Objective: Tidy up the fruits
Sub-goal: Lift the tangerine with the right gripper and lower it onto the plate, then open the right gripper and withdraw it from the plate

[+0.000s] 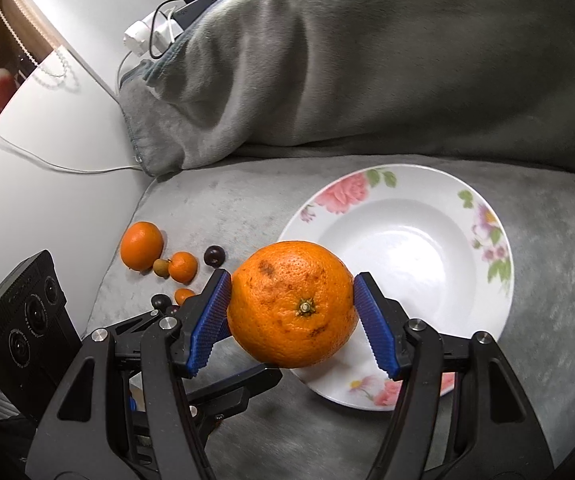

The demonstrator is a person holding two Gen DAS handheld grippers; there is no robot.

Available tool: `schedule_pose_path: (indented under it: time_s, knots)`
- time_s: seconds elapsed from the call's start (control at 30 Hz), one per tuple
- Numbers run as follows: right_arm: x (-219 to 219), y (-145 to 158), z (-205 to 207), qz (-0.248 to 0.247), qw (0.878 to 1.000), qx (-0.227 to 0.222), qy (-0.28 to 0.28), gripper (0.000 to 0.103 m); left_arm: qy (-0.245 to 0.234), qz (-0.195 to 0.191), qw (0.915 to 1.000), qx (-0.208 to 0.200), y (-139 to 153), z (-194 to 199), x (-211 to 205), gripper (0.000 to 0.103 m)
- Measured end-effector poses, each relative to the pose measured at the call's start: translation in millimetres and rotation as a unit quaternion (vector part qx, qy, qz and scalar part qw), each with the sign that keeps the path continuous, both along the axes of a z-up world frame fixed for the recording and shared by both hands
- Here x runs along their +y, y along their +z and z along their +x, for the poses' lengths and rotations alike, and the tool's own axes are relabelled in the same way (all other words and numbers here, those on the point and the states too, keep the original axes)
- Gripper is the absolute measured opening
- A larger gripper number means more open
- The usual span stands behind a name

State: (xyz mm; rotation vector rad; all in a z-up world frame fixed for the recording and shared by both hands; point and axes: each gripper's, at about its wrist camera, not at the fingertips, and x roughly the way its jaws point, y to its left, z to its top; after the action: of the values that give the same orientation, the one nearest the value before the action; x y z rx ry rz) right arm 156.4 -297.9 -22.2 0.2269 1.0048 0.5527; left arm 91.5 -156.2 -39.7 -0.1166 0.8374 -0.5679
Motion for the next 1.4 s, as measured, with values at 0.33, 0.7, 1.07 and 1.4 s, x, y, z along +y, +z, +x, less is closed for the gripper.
schedule_pose_path:
  time_s: [0.33, 0.7, 1.07, 1.4]
  knots:
    - [-28, 19, -17, -0.002, 0.998, -0.043, -0.046, 0.067, 0.0, 0.005, 0.9998, -0.017, 10, -9, 4, 0.043]
    - [-43, 29, -50, -0.022, 0.993, -0.082, -0.087, 0.074, 0.016, 0.014, 0.9993, -0.03, 19, -29, 24, 0.043]
    - [-36, 45, -88, -0.061, 0.982, -0.142, -0.11, 0.083, 0.051, 0.026, 0.9968, -0.056, 28, -47, 61, 0.051]
    - [-3, 46, -109, -0.091, 0.974, -0.187, -0.087, 0.083, 0.1, 0.033, 0.9902, -0.092, 29, -64, 118, 0.051]
